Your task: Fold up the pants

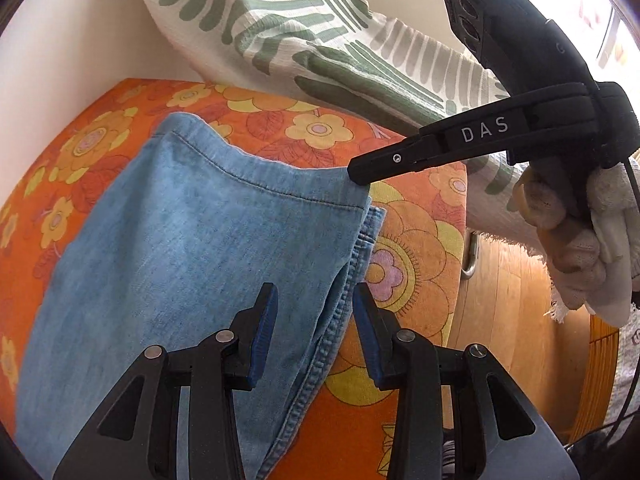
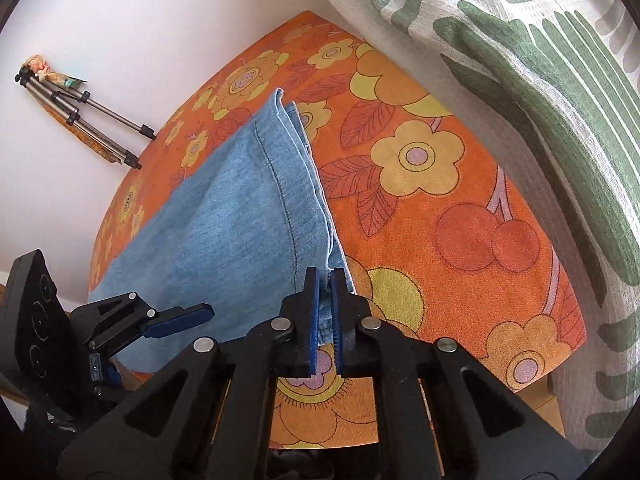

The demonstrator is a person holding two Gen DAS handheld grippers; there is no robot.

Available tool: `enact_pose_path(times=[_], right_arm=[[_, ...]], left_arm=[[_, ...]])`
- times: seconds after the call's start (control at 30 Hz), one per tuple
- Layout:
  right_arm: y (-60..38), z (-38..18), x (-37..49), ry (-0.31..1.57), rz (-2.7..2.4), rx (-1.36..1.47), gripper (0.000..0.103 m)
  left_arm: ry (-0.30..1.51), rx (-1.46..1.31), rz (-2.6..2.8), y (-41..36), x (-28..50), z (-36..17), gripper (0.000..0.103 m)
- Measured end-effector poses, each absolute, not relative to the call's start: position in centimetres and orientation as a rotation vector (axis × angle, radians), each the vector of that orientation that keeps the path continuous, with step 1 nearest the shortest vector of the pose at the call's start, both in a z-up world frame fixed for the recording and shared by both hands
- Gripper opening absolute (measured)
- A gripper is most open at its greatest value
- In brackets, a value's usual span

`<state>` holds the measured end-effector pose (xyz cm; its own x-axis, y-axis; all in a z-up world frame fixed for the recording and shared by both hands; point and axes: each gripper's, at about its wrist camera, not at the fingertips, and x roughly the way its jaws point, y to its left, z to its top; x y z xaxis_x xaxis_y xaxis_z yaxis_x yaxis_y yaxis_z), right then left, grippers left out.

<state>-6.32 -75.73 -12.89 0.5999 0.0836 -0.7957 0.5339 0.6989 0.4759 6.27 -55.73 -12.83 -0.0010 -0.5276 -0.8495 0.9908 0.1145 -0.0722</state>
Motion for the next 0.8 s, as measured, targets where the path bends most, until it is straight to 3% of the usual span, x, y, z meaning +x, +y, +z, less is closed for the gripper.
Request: enact_pose_path(times=[0.47,0.63,0.7,0.77,0.8], right_arm=[[-75.3,-13.3,-8.3,0.918,-0.298,0.776,0.004],[-76.2,-14.7,-7.9,0.954,-0.292,0.833,0.011],[-76.4,-14.7,-8.1,0.954,-0.294,0.841,0.022],[-76.6,-14.7,-8.5,0.940,-0.301,0.862,0.037],[-76.7,-14.8,-8.7,0.930,-0.298,0.876,0.038]], left_arm=[[0.823,0.815,-1.396,-59.1,2.7,-13.6,0.038],[0.784,0.928,-1.363,-60.4,1.9,-15.3,0.041],[0.750,0.933,-1.377,-60.3,1.9,-15.4,0.038],[0.775,0.878,-1.349,-60.4,2.9,-15.4,0.014],[0.809,0.833,-1.356,-60.4,3.6,-15.3,0.013]])
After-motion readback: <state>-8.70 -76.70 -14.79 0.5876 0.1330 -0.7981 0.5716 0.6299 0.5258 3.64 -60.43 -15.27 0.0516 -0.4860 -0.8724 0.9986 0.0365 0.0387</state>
